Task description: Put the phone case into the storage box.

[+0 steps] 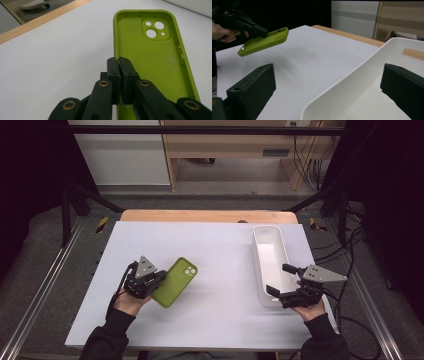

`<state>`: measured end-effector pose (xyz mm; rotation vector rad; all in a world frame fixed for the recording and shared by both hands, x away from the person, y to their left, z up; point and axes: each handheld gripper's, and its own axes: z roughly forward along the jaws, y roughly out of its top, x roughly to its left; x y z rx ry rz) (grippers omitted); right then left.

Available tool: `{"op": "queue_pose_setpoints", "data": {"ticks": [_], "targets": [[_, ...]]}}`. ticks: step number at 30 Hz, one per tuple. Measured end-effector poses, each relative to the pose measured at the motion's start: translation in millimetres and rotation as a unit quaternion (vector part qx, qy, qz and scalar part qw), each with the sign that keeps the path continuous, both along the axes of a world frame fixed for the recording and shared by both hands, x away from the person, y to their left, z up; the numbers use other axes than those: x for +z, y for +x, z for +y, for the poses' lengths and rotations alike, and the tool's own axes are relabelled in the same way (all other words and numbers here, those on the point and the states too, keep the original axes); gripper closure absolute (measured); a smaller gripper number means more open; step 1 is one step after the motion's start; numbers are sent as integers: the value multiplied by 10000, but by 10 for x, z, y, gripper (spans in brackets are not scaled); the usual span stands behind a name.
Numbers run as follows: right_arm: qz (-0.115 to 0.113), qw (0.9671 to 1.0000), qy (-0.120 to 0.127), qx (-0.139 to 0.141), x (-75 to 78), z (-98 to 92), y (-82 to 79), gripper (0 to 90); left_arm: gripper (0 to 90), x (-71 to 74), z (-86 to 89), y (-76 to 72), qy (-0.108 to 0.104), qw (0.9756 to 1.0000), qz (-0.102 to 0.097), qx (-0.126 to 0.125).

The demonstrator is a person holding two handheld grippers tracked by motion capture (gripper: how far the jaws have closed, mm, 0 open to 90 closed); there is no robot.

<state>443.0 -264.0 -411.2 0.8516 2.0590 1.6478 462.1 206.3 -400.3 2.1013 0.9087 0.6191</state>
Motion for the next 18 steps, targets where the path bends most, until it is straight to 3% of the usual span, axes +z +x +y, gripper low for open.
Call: {"op": "queue_pose_setpoints", "data": {"ticks": [18], "targets": [[84, 9998, -159, 127, 56, 165, -13, 7, 871, 35, -166, -98, 162, 9996, -185, -157]]}}
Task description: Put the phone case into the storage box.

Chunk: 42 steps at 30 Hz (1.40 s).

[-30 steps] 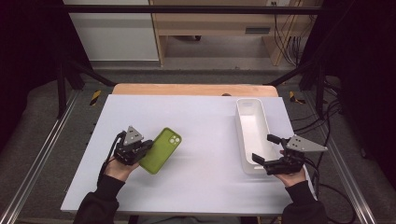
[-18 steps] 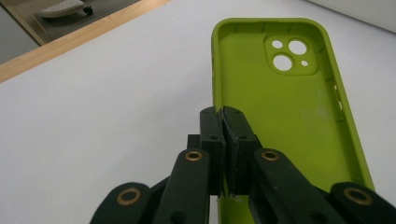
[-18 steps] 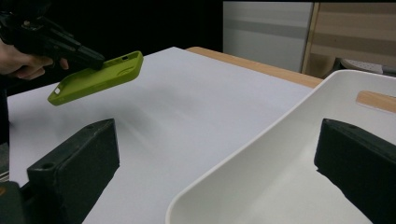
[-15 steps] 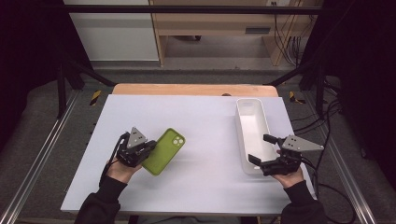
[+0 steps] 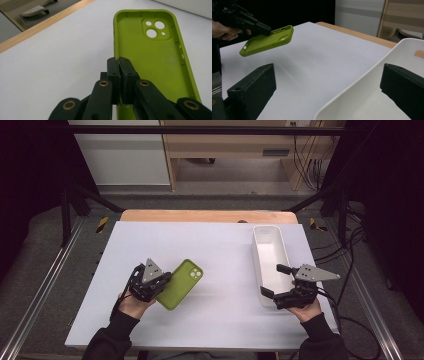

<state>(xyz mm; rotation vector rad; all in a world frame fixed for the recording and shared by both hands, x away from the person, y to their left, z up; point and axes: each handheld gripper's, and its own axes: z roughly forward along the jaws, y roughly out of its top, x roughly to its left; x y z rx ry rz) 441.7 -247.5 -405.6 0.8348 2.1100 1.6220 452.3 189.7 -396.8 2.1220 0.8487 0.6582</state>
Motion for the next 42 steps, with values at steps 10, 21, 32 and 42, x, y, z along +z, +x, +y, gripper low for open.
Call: {"op": "queue_pose_setpoints", "data": {"ticks": [10, 21, 32, 42], "targets": [[12, 9999, 36, 123, 27, 104, -8, 7, 871, -5, -83, -38, 98, 9999, -48, -98], [47, 9997, -46, 241, 57, 232, -13, 7, 871, -4, -190, -93, 265, 9993, -218, -179], [157, 9992, -177, 316, 38, 346, -4, 7, 872, -1, -255, -136, 319, 9990, -265, -193], [215, 9986, -278, 394, 42, 443, -3, 7, 871, 8, -318, -183, 381, 9983, -361, -269]]}}
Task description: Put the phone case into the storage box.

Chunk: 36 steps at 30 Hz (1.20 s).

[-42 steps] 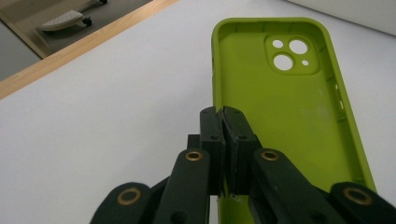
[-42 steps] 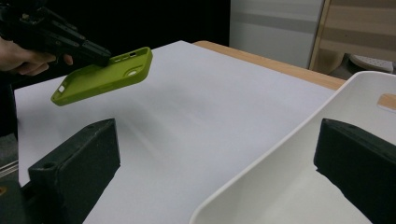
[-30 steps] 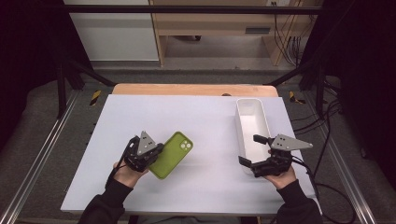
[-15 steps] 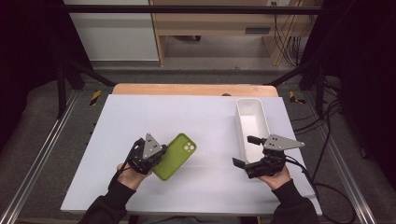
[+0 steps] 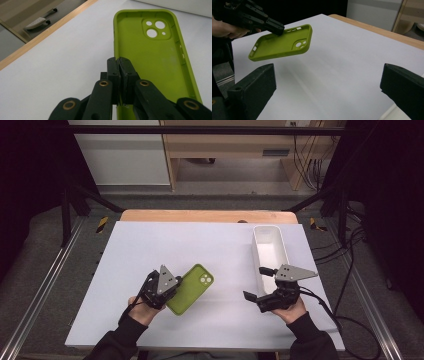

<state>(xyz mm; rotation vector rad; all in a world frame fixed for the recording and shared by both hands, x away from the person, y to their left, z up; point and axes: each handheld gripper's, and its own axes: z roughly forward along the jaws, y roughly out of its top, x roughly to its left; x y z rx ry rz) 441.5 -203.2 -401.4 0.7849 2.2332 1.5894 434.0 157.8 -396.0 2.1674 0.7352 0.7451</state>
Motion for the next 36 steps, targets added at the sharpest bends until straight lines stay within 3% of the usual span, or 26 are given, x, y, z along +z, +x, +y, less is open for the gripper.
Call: {"op": "queue_pose_setpoints", "data": {"ticks": [36], "targets": [[158, 9997, -143, 156, 15, 216, 27, 7, 871, -28, -252, -164, 427, 9981, -313, -324]]}}
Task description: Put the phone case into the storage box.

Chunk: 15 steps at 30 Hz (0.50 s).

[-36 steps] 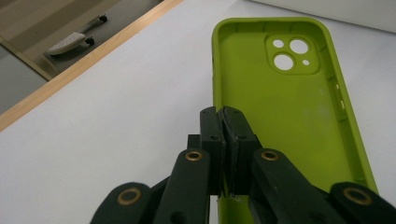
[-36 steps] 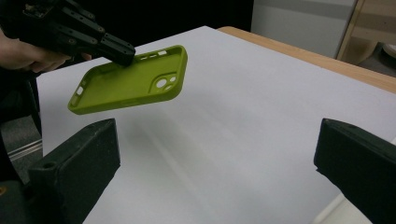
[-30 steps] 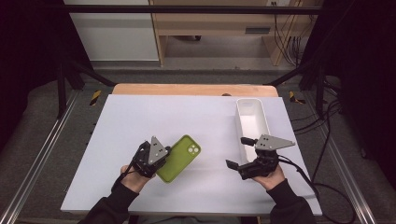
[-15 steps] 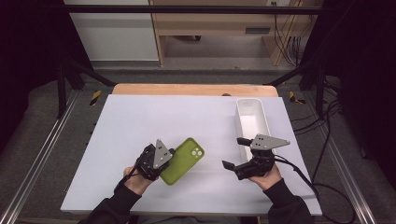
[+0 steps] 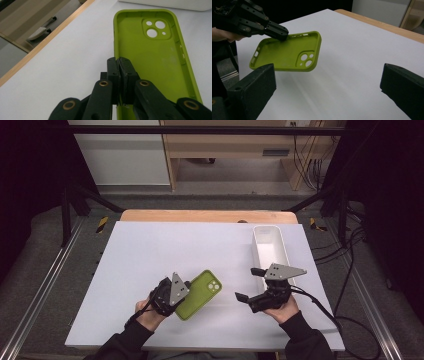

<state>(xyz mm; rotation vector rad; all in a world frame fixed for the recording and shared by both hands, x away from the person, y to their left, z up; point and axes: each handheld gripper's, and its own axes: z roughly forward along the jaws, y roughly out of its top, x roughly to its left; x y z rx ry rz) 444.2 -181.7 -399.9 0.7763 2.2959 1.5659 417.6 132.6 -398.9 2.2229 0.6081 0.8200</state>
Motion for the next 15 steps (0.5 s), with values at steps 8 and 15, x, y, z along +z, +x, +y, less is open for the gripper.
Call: {"op": "queue_pose_setpoints", "data": {"ticks": [8, 15], "targets": [[-1, 10000, -70, 34, 6, 39, 8, 7, 871, -2, -41, -31, 69, 9999, -91, -44], [25, 9999, -158, 42, 6, 81, 10, 7, 871, 3, -66, -57, 117, 9998, -153, -89]]}}
